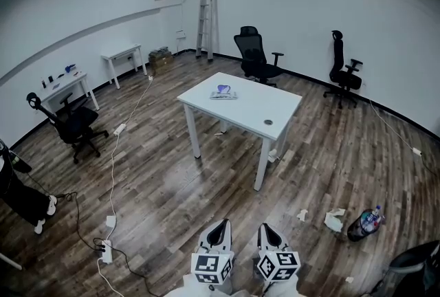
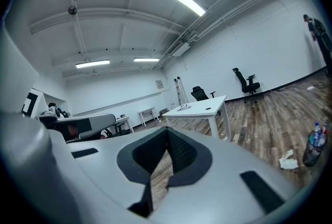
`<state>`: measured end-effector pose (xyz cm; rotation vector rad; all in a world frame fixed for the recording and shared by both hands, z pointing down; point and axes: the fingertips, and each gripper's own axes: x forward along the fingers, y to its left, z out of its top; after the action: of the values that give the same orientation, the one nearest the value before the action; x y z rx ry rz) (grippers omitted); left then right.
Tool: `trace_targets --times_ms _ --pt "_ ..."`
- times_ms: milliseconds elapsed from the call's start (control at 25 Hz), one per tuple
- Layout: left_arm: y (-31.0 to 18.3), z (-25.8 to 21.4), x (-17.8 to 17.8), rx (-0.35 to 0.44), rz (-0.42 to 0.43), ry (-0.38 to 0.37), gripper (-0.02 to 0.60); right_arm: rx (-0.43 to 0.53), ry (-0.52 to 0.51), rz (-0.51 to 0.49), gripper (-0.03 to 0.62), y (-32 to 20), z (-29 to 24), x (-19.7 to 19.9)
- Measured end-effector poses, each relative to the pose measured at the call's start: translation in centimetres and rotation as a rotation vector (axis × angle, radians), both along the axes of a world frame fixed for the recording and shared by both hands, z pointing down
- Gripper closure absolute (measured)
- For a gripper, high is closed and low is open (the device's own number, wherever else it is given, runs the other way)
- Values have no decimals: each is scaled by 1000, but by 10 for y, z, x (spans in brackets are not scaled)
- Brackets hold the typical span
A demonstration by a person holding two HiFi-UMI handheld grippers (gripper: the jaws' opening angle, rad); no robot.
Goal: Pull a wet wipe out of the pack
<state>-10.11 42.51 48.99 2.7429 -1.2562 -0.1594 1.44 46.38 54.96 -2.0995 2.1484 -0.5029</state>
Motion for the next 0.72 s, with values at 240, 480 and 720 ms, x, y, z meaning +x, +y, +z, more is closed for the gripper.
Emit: trace_targets --times_ms 240,480,720 --pt "-34 2 3 -7 11 -8 583 -16 -10 13 585 -35 4 4" --pt "-68 4 7 -20 9 -6 583 -28 -13 9 585 -65 6 9" --pt "-96 5 5 -24 13 -10 583 -26 -1 7 585 -97 0 7"
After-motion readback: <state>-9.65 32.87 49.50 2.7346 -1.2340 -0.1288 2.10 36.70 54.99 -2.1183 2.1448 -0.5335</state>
